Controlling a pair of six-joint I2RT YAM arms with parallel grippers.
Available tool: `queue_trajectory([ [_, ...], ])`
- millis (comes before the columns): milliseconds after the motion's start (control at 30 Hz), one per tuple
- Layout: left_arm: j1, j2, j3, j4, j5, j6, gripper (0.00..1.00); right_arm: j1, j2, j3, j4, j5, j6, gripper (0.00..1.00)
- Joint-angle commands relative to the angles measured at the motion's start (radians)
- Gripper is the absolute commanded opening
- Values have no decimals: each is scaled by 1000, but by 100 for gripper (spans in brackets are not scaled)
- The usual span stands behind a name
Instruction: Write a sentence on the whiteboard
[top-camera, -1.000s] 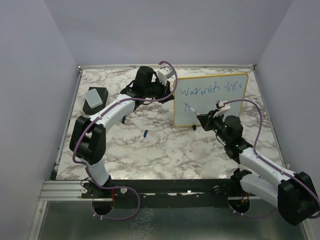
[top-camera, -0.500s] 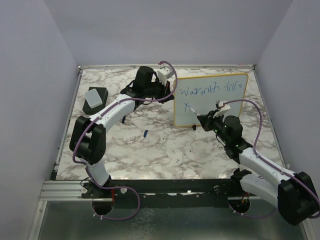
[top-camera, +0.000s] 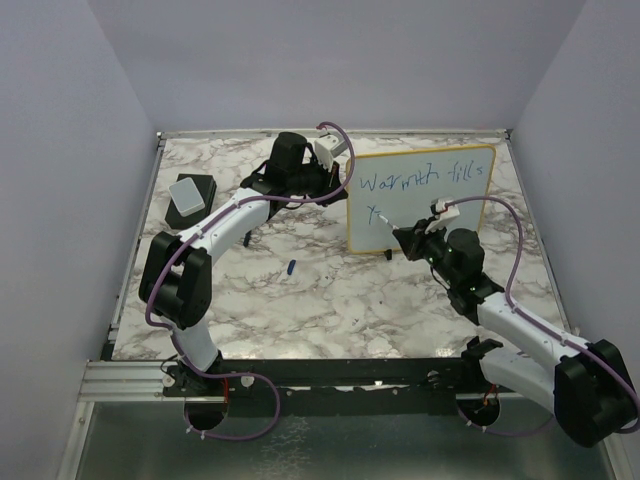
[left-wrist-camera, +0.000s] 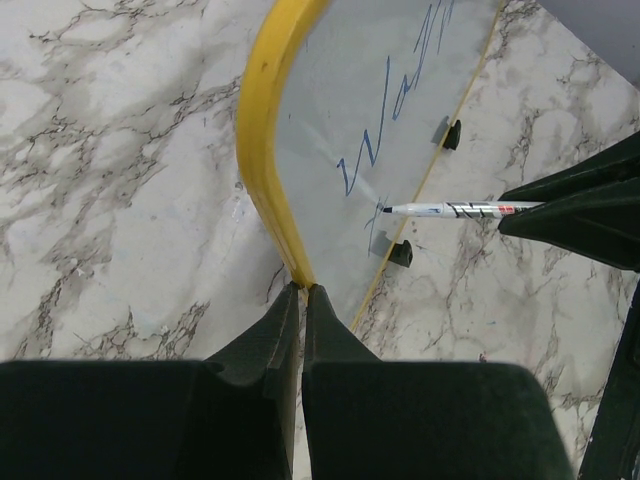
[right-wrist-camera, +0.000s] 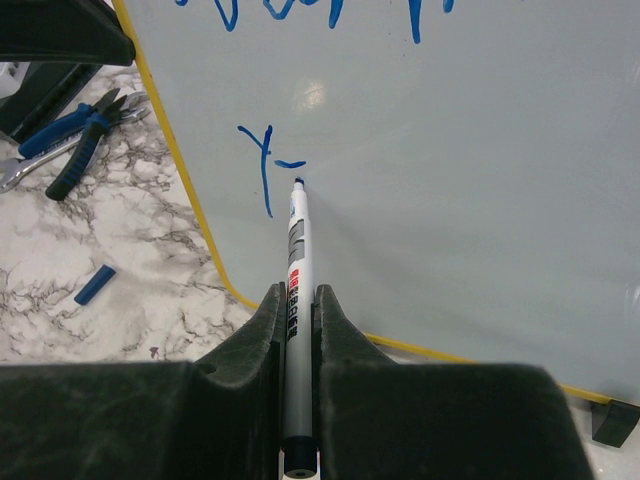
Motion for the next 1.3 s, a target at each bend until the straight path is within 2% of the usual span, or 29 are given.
queue_trajectory([
  [0, -5, 3, 18, -15, 16, 11, 0, -3, 26, 39, 38, 1, -18, 1],
  [933, -6, 1, 19, -15, 15, 11, 0, -2, 9, -13, -42, -10, -4, 1],
  [1267, -6, -1, 19, -14, 15, 12, 0, -2, -8, -12, -60, 38, -5, 1],
])
